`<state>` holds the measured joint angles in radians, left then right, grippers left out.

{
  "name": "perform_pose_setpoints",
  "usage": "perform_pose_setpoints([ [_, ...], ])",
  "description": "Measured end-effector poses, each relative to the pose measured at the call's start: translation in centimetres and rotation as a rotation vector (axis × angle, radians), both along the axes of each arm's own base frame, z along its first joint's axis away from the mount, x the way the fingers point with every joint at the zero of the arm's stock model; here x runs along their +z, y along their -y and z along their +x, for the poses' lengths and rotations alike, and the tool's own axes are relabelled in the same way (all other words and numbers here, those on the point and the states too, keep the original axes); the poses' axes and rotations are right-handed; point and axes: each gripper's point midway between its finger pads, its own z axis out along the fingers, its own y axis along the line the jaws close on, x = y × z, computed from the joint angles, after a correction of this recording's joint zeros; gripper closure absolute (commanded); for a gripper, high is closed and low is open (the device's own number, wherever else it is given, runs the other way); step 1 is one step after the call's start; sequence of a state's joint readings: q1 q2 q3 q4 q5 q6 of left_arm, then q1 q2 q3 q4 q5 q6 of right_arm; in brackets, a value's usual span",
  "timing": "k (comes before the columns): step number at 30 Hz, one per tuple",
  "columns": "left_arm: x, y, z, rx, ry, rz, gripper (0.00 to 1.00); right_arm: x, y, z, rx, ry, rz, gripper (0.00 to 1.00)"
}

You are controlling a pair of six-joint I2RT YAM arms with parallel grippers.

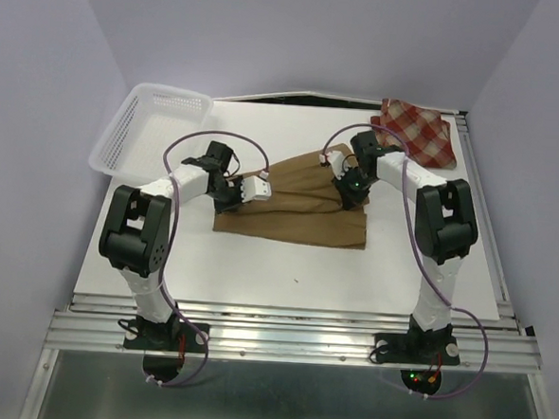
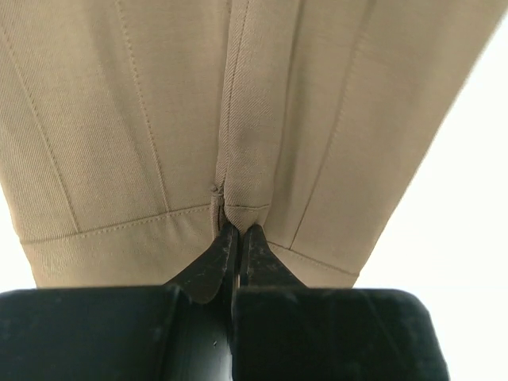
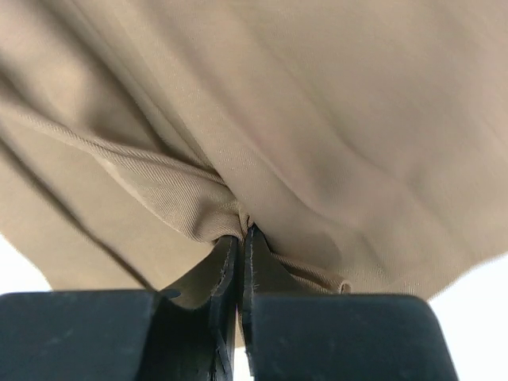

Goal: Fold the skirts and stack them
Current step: Fold the skirt

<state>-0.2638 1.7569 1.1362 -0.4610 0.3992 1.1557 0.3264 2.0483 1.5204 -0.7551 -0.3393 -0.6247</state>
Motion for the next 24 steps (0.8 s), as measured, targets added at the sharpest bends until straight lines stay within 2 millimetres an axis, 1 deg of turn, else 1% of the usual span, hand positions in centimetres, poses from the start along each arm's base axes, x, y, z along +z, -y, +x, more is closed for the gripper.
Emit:
perform_pose_setpoints([
  [1,0.1,1.0,-0.4,0.001,-0.017,-0.030,1.00,0.2,0.6,0.4,0.001,0.014,-0.015,0.99],
  [2,0.1,1.6,-0.6,0.006,-0.028,-0.048,1.00,1.0,1.3,1.2,0.000,0.036,-0.037,0.99],
  [3,0.3,2.0,-0.7,0.026,-0.041,-0.069,1.00,1.6,1.5,1.7,0.004,0.049,-0.042,0.99],
  [5,0.8,1.9,-0.3,0.073,-0.048,-0.092,1.00,2.8,1.3,2.4,0.020,0.074,-0.040,0.99],
  [6,1.3,1.6,0.3,0.096,-0.042,-0.101,1.00,3.6,1.0,2.7,0.029,0.087,-0.038,0.99],
  [8,2.5,0.9,1.8,0.138,-0.011,-0.117,1.00,4.9,0.7,3.4,0.045,0.117,-0.032,0.99],
  [9,3.2,0.5,2.6,0.152,0.010,-0.123,1.00,5.2,0.5,3.5,0.052,0.125,-0.030,0.99],
  [11,4.4,-0.1,3.9,0.167,0.053,-0.127,1.00,5.9,0.4,3.1,0.067,0.130,-0.032,0.99],
  [13,5.4,-0.5,4.3,0.164,0.086,-0.125,1.00,6.3,0.3,2.7,0.075,0.128,-0.033,0.99],
  [16,7.0,-0.7,4.0,0.142,0.121,-0.120,1.00,7.4,0.4,2.0,0.087,0.134,-0.029,0.99],
  [19,8.6,-0.5,3.4,0.105,0.157,-0.118,1.00,8.1,0.7,1.2,0.096,0.145,-0.029,0.99],
  [21,8.8,-0.5,2.8,0.086,0.166,-0.115,1.00,8.0,1.1,0.2,0.108,0.142,-0.036,0.99],
  [23,8.1,-0.5,1.9,0.073,0.148,-0.109,1.00,7.1,1.5,-0.8,0.119,0.128,-0.047,0.99],
  [24,7.4,-0.5,1.4,0.067,0.131,-0.104,1.00,6.4,1.6,-1.3,0.123,0.115,-0.051,0.99],
])
